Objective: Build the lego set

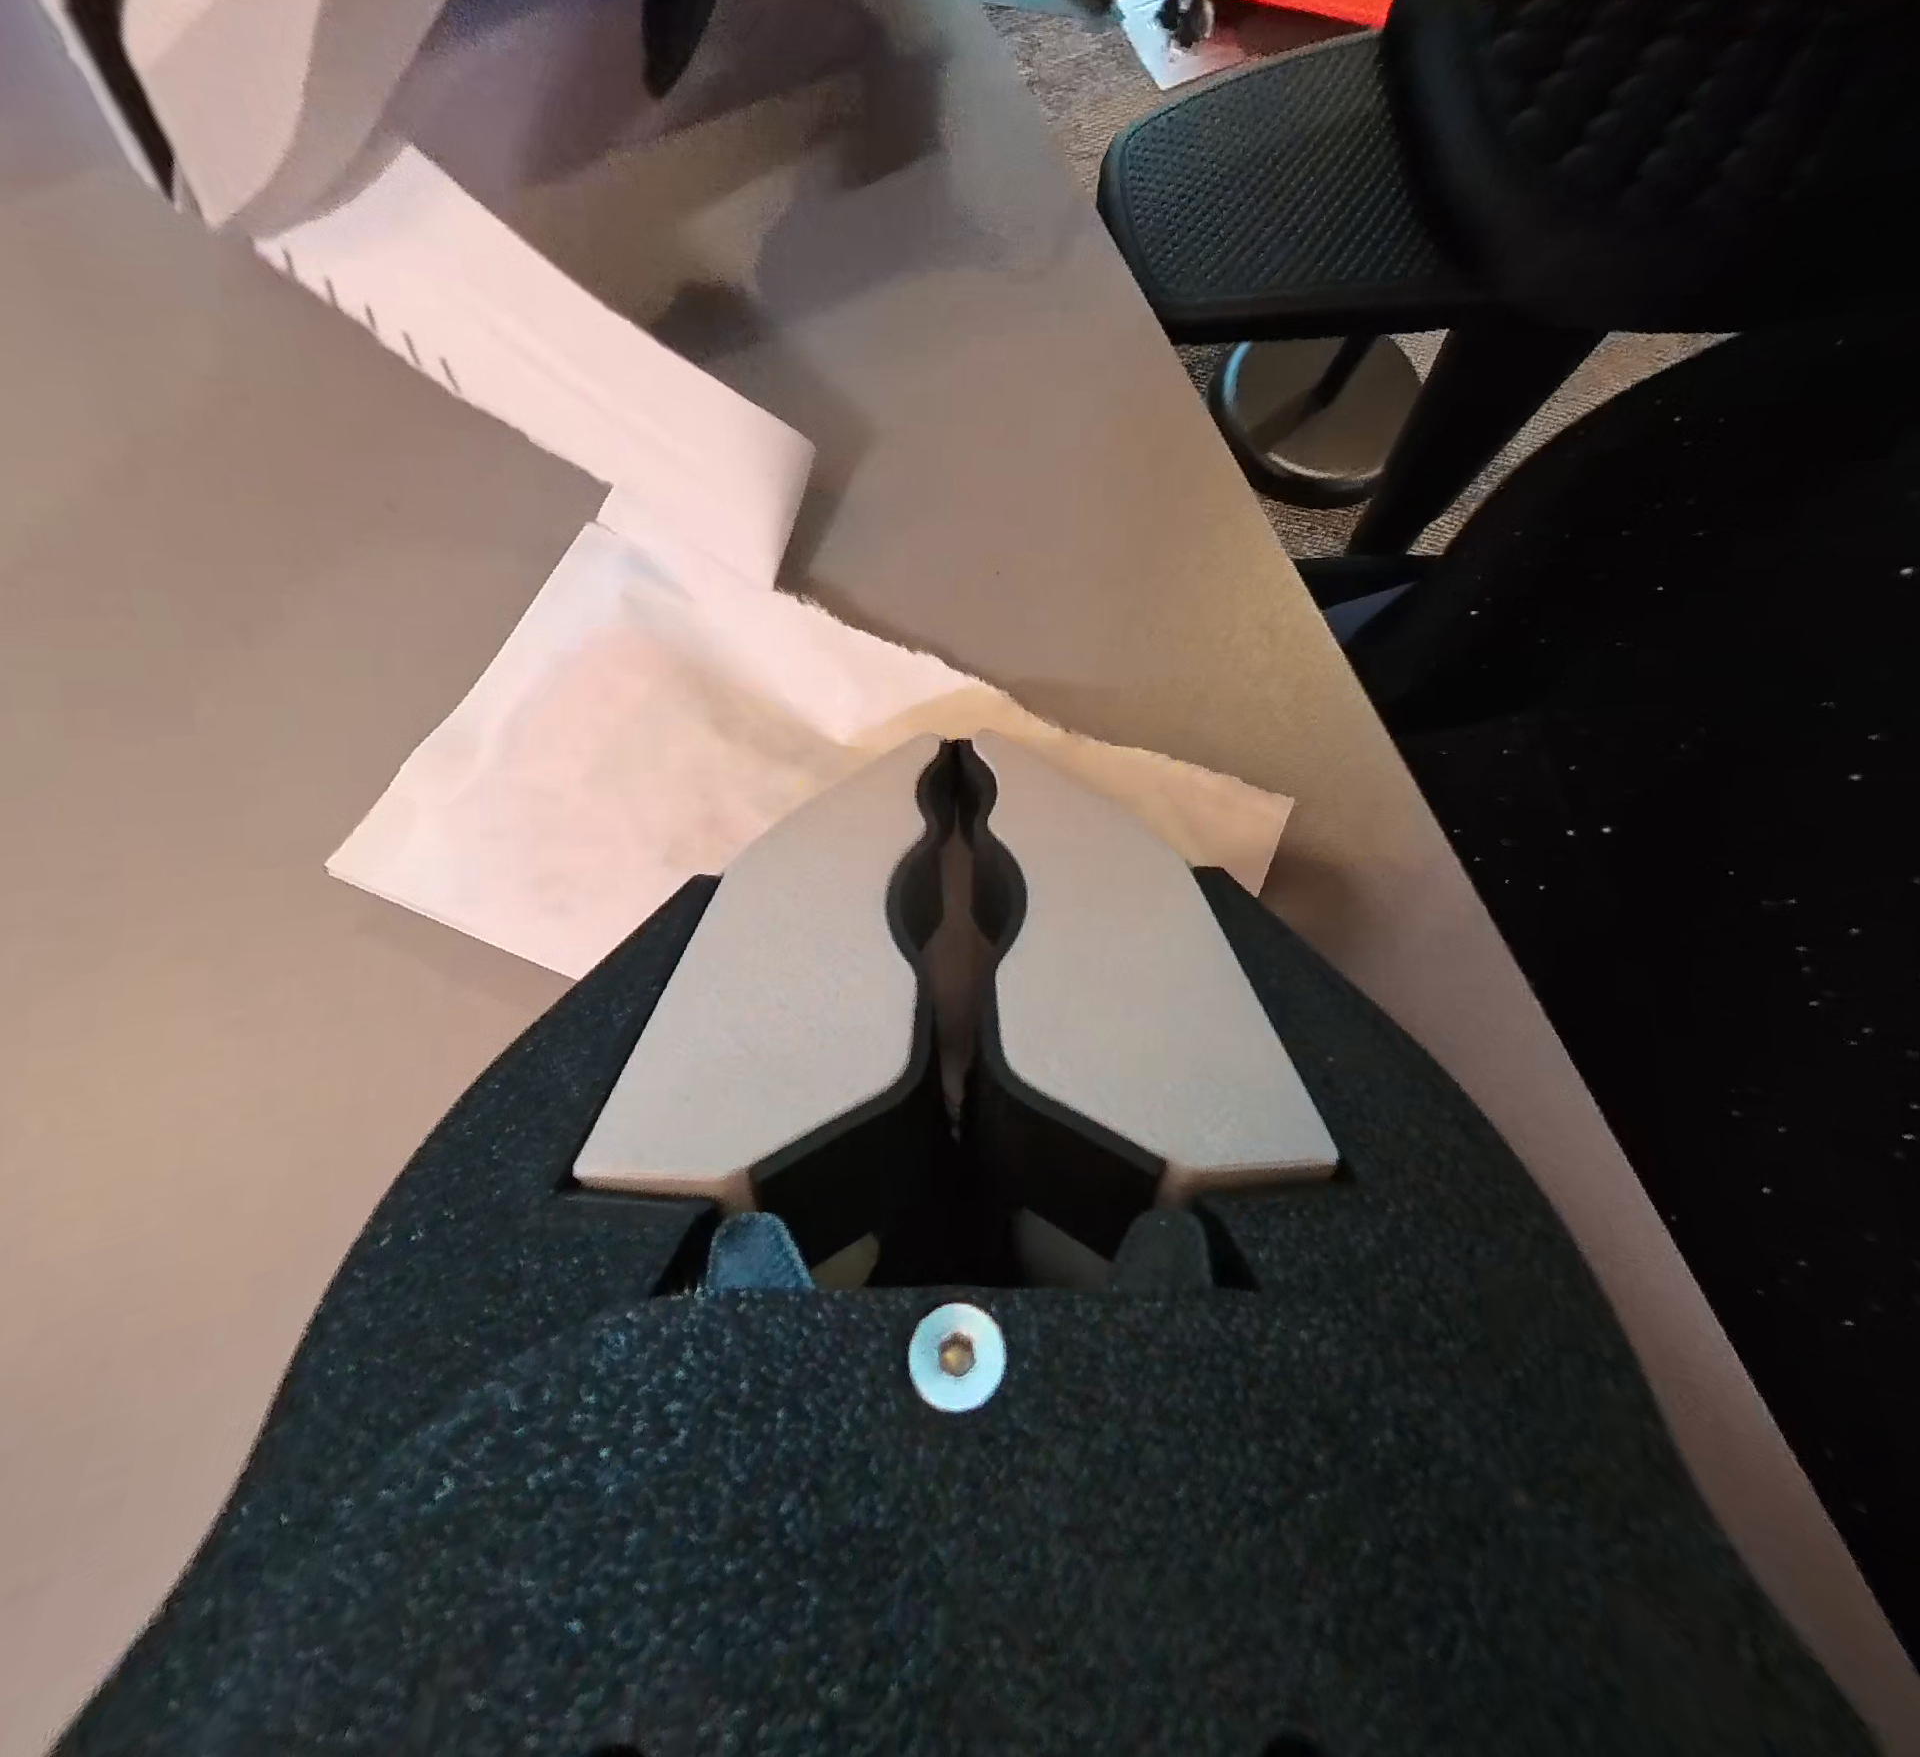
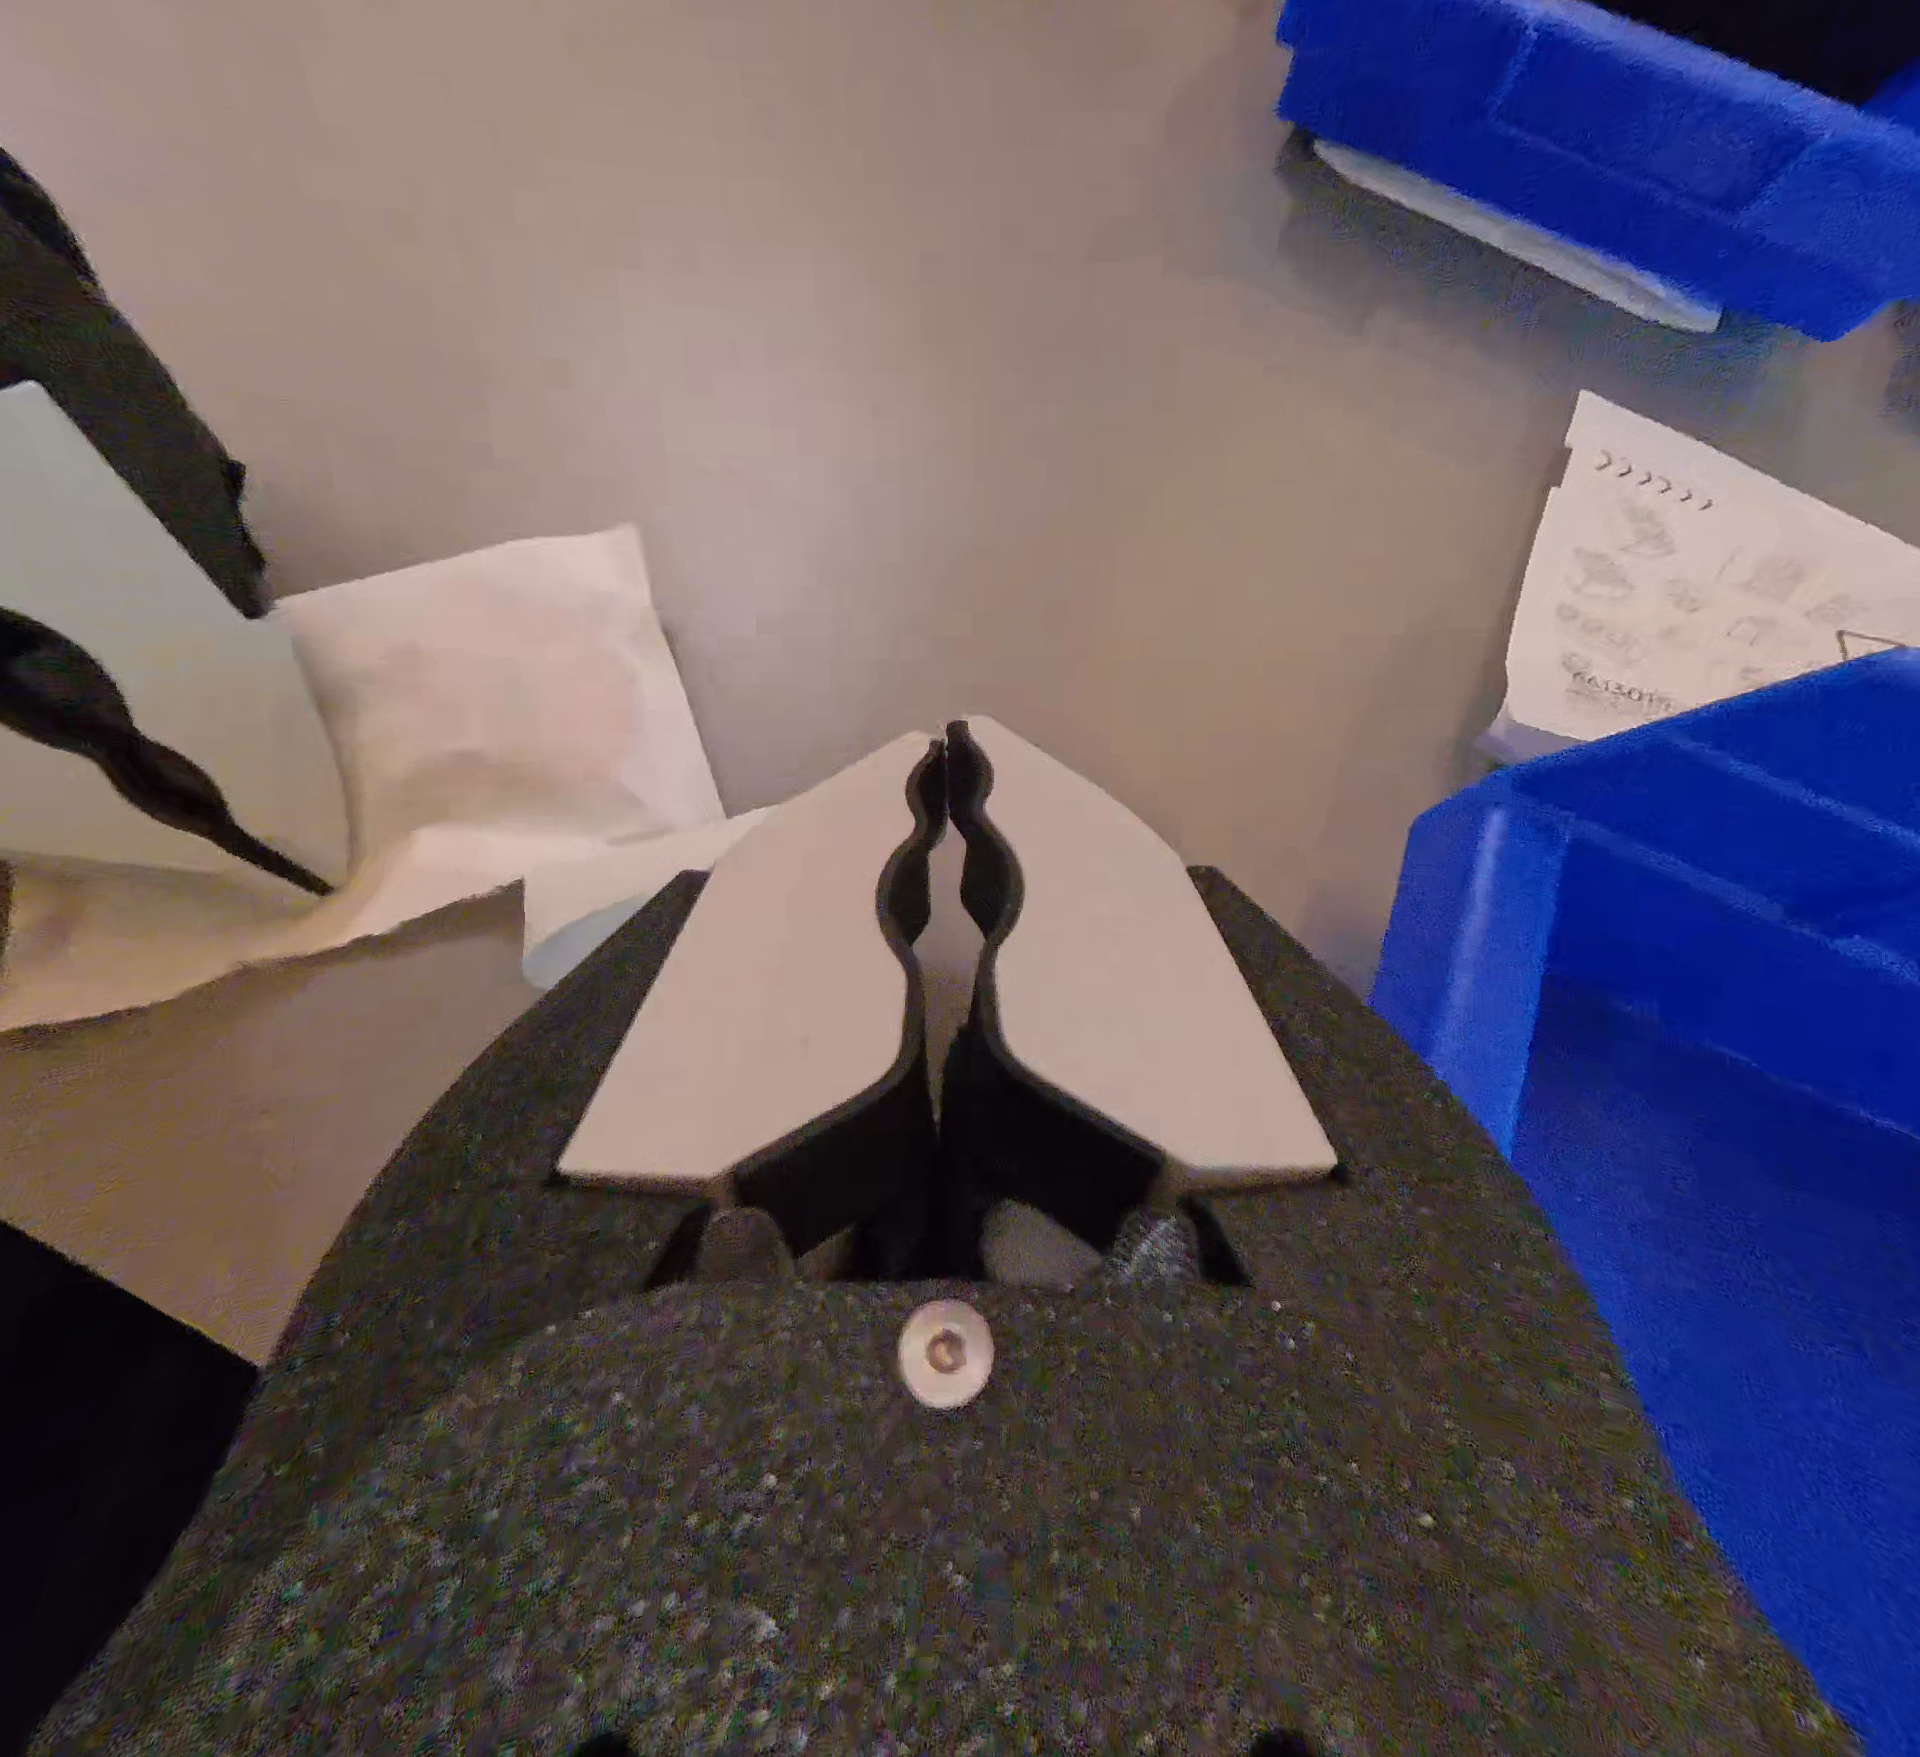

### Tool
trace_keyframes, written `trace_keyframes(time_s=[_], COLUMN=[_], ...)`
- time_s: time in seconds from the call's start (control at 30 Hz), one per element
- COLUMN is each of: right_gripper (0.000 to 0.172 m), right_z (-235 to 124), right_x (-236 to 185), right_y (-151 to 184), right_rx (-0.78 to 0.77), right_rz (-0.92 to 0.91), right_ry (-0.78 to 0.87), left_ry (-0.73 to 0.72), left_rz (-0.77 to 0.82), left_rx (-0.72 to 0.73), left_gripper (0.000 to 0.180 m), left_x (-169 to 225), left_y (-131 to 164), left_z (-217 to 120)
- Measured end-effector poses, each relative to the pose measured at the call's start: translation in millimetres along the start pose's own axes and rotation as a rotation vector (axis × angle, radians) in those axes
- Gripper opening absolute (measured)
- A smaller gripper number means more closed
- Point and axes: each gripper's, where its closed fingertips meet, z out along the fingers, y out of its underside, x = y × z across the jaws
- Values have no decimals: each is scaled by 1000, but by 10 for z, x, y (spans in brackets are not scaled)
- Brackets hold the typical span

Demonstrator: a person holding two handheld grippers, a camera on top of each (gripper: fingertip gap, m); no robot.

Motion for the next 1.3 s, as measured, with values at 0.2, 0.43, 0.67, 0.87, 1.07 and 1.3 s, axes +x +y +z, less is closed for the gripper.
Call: trace_keyframes(time_s=[0.2,0.43,0.67,0.87,1.07,1.3], right_gripper=[0,0,1,1,0,0], right_z=[-45,-87,-51,-517,-777,-254], right_x=[102,353,586,823,1119,2629], right_y=[-245,-393,-565,-1226,-1826,-1742], right_rx=[-28,-84,-139,60,78,-99], right_rz=[1,-87,-212,-287,-309,-139], right_ry=[148,317,457,545,278,164], left_ry=[-64,-115,-146,-118,-132,-158], left_rz=[13,4,-4,-27,-42,-98], left_rx=[7,11,18,29,19,9], left_gripper=[0,0,0,0,0,0], left_x=[-5,-18,-41,15,11,-56], left_y=[-4,-5,-14,-20,-23,9], left_z=[3,7,17,19,17,-16])
